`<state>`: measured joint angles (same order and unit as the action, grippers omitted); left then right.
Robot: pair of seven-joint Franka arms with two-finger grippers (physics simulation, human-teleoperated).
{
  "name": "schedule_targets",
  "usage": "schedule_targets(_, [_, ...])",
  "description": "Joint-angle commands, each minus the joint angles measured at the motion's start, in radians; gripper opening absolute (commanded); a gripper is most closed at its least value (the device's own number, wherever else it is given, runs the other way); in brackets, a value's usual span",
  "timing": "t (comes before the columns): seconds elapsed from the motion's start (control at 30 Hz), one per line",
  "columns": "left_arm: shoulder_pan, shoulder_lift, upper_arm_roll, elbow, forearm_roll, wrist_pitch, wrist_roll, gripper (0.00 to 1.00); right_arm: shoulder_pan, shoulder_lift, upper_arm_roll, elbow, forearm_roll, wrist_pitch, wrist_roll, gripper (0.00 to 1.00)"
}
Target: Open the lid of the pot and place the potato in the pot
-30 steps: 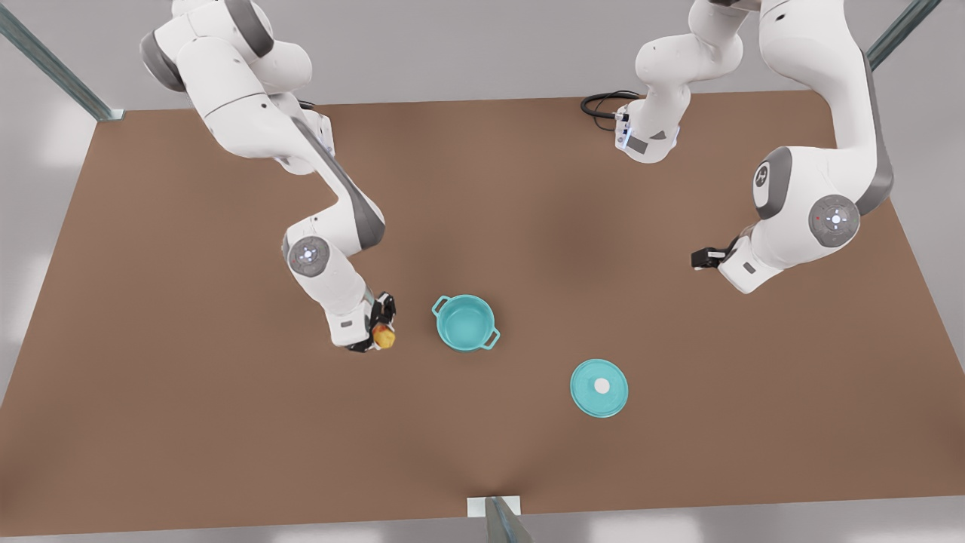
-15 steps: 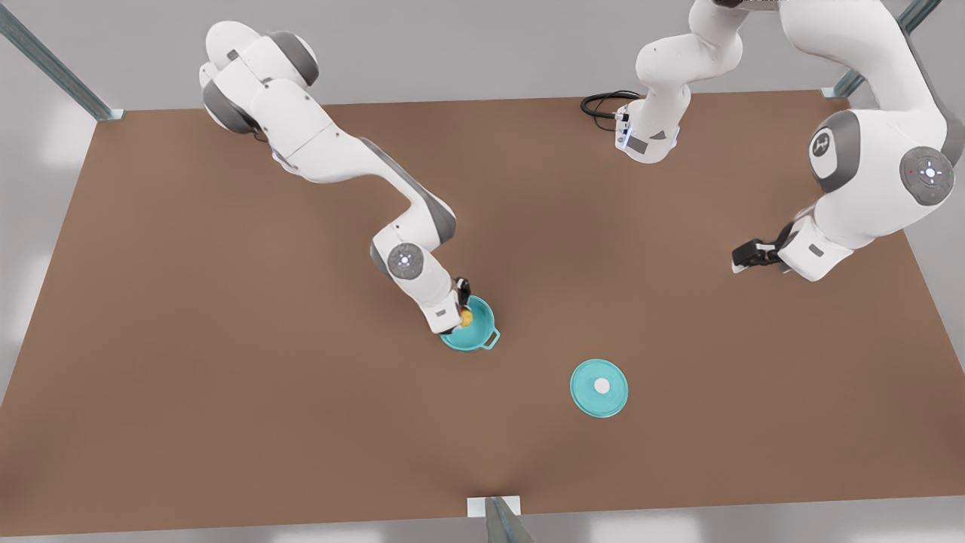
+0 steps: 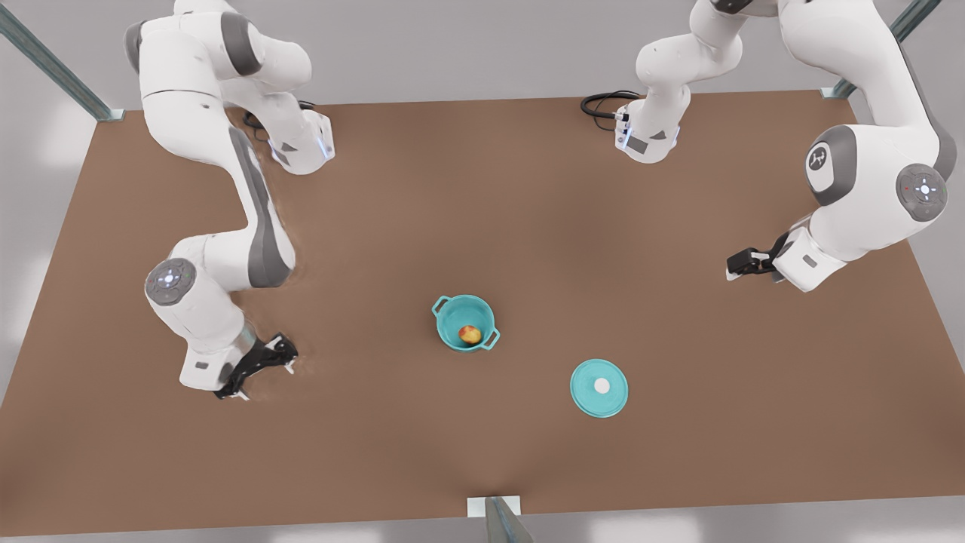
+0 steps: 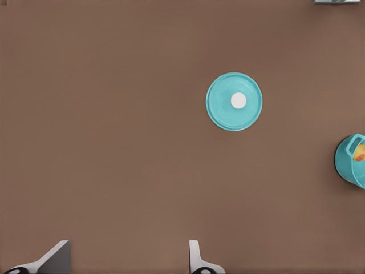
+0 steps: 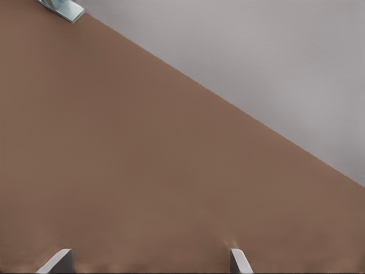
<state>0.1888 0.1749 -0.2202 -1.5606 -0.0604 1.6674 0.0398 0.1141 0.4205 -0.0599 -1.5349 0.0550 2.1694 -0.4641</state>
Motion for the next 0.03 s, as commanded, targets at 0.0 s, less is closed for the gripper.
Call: schedule_targets(0.0, [0.0, 0.0, -0.001, 0.0, 0.001, 0.002, 0.026, 1.0, -0.077, -0.017, -0.005, 0.009, 0.045, -0.448, -0.082, 1.0])
